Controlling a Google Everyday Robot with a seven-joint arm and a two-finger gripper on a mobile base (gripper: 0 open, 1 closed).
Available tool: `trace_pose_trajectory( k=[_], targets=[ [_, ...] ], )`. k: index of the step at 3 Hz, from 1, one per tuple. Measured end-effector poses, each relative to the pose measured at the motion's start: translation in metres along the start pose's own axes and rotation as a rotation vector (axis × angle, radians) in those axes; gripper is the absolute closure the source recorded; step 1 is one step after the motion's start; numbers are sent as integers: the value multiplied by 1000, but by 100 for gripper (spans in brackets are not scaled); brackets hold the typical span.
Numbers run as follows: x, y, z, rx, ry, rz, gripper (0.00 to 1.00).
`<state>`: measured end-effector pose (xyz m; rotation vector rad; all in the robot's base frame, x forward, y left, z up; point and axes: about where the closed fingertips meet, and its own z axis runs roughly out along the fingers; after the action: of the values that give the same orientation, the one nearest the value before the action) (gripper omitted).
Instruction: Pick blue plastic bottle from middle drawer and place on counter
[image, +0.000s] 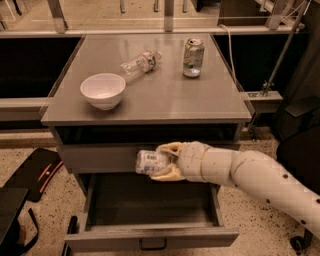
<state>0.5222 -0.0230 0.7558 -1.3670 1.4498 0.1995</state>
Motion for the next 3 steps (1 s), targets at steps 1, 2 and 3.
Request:
trace_pose_trajectory(
  k=[1, 2, 3],
  targets=[
    [-65, -40, -30, 82, -43, -120, 100],
    [-133, -97, -55, 183, -90, -239, 100],
    [-133, -97, -55, 183, -90, -239, 100]
  ],
)
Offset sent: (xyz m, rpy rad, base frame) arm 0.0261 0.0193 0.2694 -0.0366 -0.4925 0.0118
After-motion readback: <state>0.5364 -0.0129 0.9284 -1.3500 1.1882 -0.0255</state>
